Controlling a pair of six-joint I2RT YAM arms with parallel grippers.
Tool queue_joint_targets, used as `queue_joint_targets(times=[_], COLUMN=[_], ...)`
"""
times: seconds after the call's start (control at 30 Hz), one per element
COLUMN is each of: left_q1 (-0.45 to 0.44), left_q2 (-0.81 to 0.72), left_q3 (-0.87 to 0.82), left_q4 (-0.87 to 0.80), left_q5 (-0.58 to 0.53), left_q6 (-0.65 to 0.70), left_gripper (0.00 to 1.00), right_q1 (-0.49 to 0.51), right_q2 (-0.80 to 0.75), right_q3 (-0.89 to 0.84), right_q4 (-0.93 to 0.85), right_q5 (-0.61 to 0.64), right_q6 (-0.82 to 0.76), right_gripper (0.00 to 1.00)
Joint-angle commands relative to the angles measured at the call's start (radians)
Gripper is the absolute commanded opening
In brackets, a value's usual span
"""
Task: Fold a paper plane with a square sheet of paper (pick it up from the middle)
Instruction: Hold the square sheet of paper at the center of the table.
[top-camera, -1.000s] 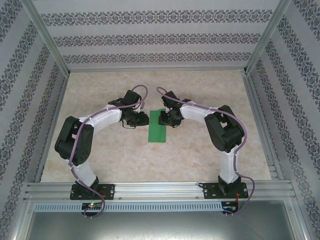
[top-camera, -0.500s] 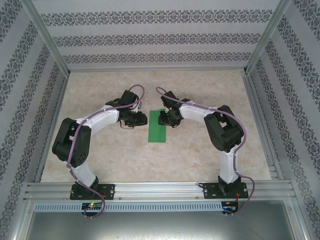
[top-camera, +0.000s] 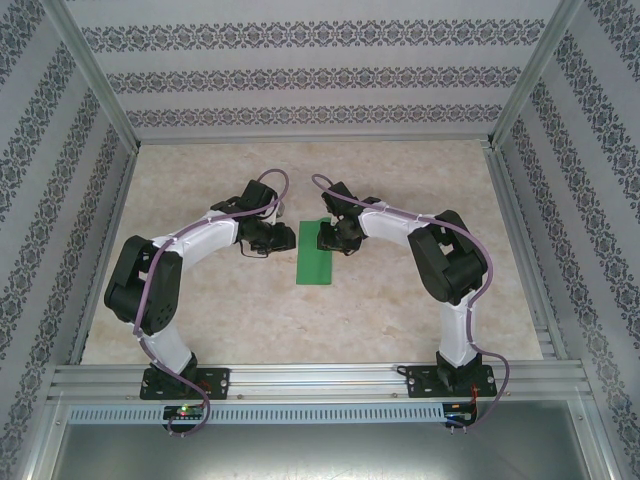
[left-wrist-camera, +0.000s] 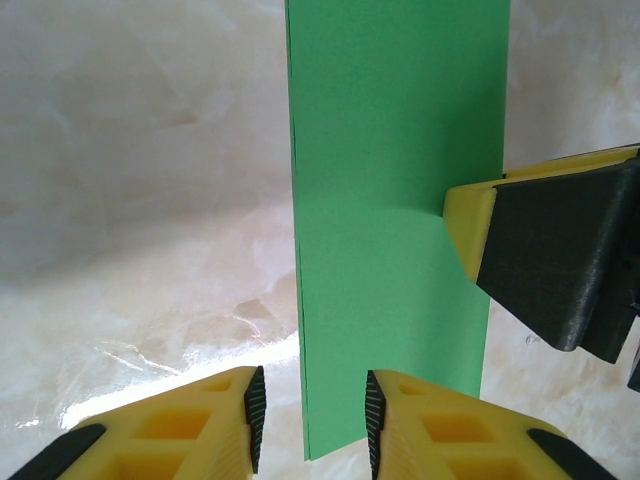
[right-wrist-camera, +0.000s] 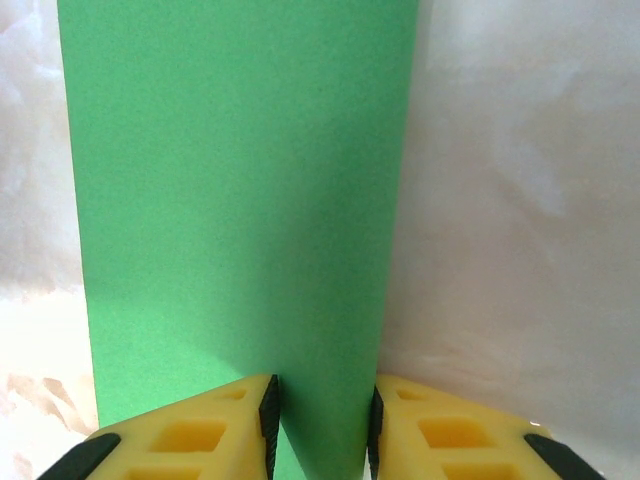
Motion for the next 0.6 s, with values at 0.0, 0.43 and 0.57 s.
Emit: queue_joint_targets(times=[0.0, 0.43, 0.57], left_q1=[0.008, 0.008, 0.005], left_q2=[0.013, 0.051, 0.063], left_q3=[0.004, 0.012, 0.009], left_q4=[0.033, 0.059, 0.079], left_q5=[0.008, 0.038, 0.056], left_q6=[-0.017, -0.031, -0.042], left_gripper=[0.35, 0.35, 0.35], right_q1=[0.009, 0.007, 0.007], right_q2=[0.015, 0.022, 0.019], right_q3=[-0.012, -0.008, -0.004], right_q4=[-0.016, -0.011, -0.01], right_q5=[0.01, 0.015, 0.014], right_q6=[0.001, 0.013, 0.014], right_gripper=[0.31, 0.33, 0.34])
